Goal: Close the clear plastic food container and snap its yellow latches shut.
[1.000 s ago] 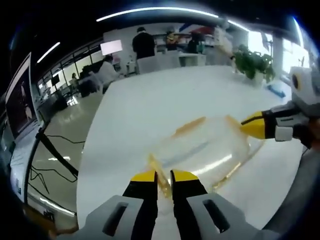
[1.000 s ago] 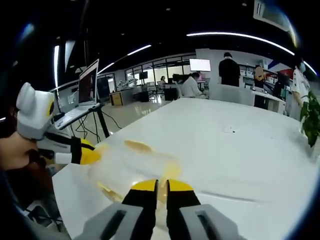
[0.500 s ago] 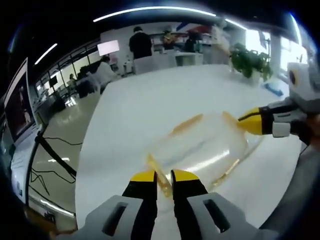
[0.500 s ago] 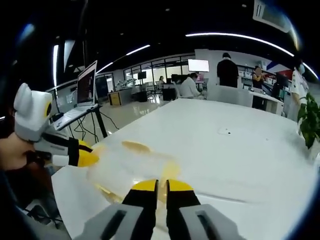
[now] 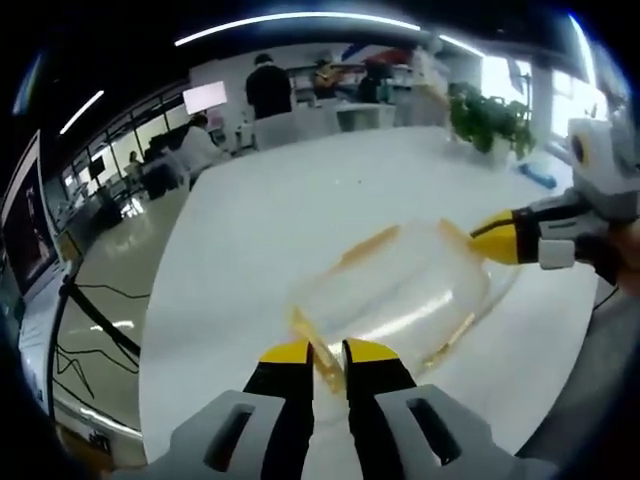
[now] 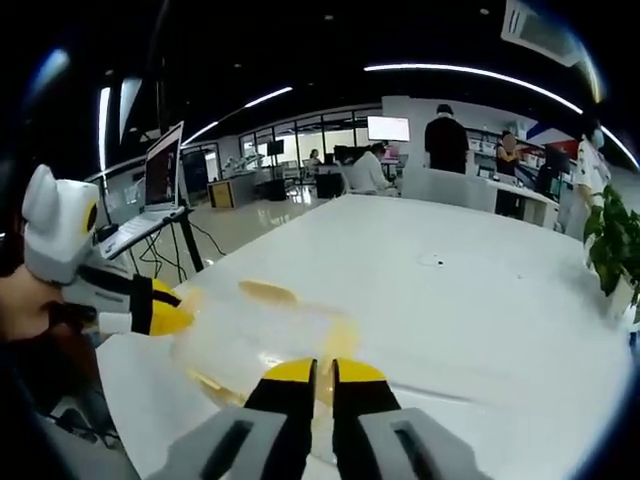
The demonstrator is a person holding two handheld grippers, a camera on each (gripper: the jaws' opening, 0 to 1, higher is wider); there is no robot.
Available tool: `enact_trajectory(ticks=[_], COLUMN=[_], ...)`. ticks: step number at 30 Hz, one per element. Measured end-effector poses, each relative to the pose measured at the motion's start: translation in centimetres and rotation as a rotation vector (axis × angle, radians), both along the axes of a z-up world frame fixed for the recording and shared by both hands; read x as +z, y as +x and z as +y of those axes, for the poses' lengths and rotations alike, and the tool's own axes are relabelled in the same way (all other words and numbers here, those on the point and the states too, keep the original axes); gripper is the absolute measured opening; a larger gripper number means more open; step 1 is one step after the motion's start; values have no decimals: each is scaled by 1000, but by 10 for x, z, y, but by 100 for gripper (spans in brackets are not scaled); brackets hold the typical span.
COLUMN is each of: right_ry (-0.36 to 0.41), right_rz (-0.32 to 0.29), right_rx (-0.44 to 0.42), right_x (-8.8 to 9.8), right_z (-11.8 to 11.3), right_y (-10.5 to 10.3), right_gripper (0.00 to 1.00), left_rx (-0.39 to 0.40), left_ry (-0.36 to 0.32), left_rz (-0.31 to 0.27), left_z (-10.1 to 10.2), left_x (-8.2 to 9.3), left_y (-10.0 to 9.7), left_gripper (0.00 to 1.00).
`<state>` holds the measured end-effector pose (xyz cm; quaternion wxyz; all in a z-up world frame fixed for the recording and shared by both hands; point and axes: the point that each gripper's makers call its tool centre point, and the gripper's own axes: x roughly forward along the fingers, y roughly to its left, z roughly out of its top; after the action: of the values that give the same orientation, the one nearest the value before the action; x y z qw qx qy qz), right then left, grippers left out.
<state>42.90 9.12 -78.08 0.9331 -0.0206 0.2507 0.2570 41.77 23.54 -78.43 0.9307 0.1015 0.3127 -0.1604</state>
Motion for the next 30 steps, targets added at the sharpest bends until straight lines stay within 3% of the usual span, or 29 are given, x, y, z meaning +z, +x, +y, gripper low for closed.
enact_trajectory(ticks=[30], right_ry=[0], right_rz=[18], right_rx=[-114], right_x=[0], right_z=[-64], right_y=[6], right_gripper=[1], left_rx=[-126], left_ry=[-3], left_rz=[10], left_z=[-66], left_x=[1], left_y=[11], left_gripper=[8])
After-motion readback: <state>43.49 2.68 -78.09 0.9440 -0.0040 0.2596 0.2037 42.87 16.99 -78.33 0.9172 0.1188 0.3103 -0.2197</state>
